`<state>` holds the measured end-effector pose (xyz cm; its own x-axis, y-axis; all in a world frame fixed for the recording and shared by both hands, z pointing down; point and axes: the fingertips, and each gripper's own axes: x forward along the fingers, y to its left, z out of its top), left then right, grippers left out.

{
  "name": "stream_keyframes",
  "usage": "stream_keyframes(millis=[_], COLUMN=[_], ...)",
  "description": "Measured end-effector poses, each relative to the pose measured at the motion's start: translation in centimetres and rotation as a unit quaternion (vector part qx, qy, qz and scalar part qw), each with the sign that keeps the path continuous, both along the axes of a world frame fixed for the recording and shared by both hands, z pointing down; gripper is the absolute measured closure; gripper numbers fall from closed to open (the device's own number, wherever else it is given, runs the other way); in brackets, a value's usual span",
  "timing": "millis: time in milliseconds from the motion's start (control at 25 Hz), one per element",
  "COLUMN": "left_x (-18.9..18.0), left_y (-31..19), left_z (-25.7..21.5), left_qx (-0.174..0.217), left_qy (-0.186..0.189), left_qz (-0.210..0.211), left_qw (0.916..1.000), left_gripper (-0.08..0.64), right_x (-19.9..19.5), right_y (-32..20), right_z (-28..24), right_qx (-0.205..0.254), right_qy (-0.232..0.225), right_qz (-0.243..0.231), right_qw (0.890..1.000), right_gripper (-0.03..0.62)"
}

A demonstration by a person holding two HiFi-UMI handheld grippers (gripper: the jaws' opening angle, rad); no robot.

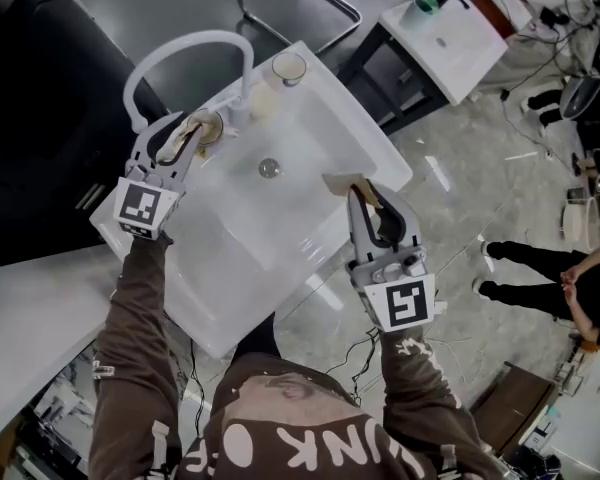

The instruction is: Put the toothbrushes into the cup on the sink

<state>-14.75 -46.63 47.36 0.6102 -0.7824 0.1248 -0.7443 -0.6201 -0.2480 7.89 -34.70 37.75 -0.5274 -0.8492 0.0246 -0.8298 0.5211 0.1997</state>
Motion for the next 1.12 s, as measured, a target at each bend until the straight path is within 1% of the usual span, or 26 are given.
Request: stream_keyframes(millis=[200,360,440,520,600,680,880,1000,1120], left_x=[-0.1,-0.1,0.0,0.0,0.0,0.0,-0.2,-0.3,-0.3], left_y=[1.7,2.3,2.3,2.3,2.2,2.2,2.0,2.1,2.1], left_z=[-1.7,-2.2,-2.3,-2.3,-2.3,-2.3,-2.4,-2.5,-2.5], left_qx=[0.011,0.009,0.011,0.013,0.013,0.011,0.013,0.012,0.015], left_qy=[0.010,0.014,0.010,0.009,0.012,0.013,0.021,0.021,0.020], left_qz=[0.013,0.012,0.012,0.010,0.007,0.004,-0.002,-0.004,-0.005], left_qw=[0.9998,0.9998,0.9998,0.9998,0.9998,0.9998,0.9997,0.9997,0.9997], left_gripper=[0.436,0.433,0.433,0.433,0.433,0.433,0.433,0.433,0.433], right_x=[-1.3,-2.7,-3.7,-4.4,-4.8,-5.1,-5.6,-6.2,-6.8], right_y=[-8.7,-16.4,-19.4,-21.9,-23.6,-24.8,-26.6,-27.3,-28.0], right_z=[-2.0,-1.1,-0.4,1.3,3.0,3.8,2.8,3.4,5.8], right_qx=[0.051,0.047,0.050,0.040,0.025,0.023,0.035,0.030,0.009], right_qy=[-0.023,-0.016,-0.017,-0.017,-0.021,-0.034,-0.050,-0.045,-0.031], right_qz=[-0.013,-0.002,-0.007,-0.006,-0.002,0.001,0.004,0.003,0.005], right_qw=[0.998,0.999,0.999,0.999,0.999,0.999,0.998,0.999,0.999], right_gripper=[0.531,0.531,0.531,0.531,0.531,0.531,0.531,0.531,0.531])
